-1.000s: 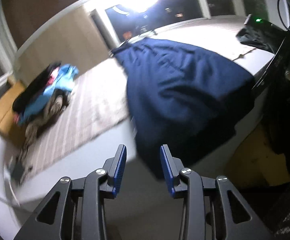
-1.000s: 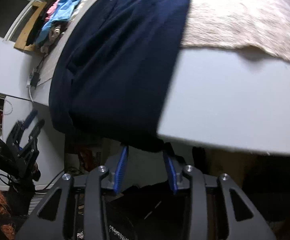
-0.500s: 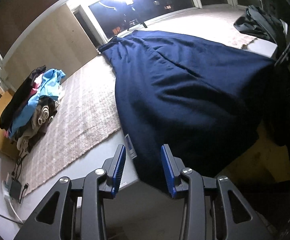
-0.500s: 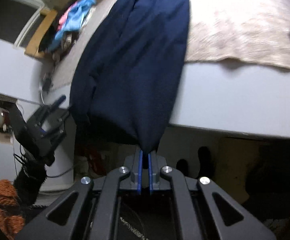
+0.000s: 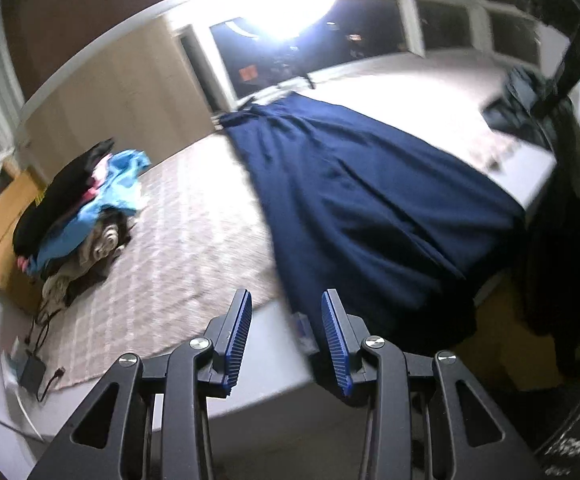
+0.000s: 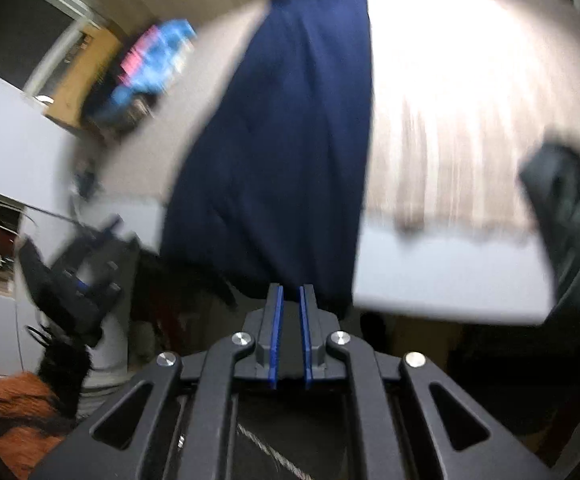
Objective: Fold clothes
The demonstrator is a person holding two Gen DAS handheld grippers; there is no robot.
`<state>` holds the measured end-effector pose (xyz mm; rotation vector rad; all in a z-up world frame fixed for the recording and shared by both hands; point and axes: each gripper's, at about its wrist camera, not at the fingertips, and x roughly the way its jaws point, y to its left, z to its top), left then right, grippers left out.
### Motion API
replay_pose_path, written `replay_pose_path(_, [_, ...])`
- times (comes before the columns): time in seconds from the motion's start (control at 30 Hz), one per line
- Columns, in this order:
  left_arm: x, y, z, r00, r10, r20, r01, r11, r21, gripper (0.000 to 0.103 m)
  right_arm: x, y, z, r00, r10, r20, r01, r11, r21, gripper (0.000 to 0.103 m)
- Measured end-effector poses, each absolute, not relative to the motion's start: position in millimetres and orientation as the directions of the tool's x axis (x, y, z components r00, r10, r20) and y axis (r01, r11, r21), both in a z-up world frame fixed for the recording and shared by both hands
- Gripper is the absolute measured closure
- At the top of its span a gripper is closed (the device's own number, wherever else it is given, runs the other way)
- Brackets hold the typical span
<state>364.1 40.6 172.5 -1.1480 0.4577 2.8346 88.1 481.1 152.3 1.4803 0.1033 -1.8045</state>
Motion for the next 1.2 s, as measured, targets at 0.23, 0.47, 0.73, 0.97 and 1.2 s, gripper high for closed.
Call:
replay_pose_path(0.23, [341.6,3.4,217.2,-0.737,-0.105,-0.668,-0.019,-0.984,0.175,0.068,20.4,397.4,266.7,-0.173,-0.615,-0.770,0.820,-0.523,0.233,0.081])
replay_pose_path(0.47, [317.4,29.6,196.4,-0.645,-0.137,-0.752,0.057,-0.990,0.131,0.068,-112.6,256.7,270.4,-0.230,-0.557,-0.798,0.894,-0.445,0.053,0.074])
replay_pose_path(0.73, [283.5,48.1,158.1,-0.505,-0.155,-0.849,0.218,-0.975,0.049,0.068,-264.2,141.3,145.7,-0.140,-0.403,-0.904,0.867,-0.491,0.085,0.074])
replay_pose_path(0.97, [268.3,69.5,147.4,-0.464,-0.131,-0.876,0.279,-0.960,-0.004,0.068,-311.7,93.5,77.7,-0.064,-0.310,-0.949,0.847,-0.520,0.113,0.074])
replay_pose_path(1.2, [211.1,95.2,151.1,-0.532,-0.047,-0.845,0.189,-0.980,-0.064,0.067,-321.3,73.6,53.7,0.007,-0.267,-0.964,0.848,-0.509,0.147,0.068])
